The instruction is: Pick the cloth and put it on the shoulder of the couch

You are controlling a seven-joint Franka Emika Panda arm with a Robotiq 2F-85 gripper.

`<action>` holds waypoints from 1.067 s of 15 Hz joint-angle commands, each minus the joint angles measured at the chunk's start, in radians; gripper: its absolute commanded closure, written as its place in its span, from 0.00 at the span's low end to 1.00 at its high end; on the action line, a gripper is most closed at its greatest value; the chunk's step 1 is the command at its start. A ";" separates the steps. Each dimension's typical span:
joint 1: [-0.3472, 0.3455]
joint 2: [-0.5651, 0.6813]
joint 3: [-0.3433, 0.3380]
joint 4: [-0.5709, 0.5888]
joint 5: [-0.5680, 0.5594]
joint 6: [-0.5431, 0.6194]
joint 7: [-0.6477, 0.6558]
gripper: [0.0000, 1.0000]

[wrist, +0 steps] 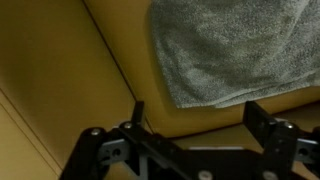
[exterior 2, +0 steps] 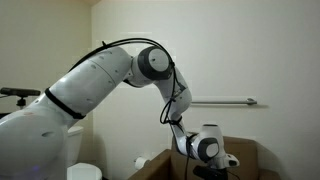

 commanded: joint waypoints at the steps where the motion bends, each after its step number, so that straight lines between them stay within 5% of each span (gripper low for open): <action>1: 0.011 0.029 0.008 -0.005 0.016 0.032 -0.003 0.00; 6: -0.012 0.121 0.103 -0.006 0.032 0.145 -0.034 0.00; 16: 0.123 0.348 0.037 0.083 0.024 0.316 0.053 0.00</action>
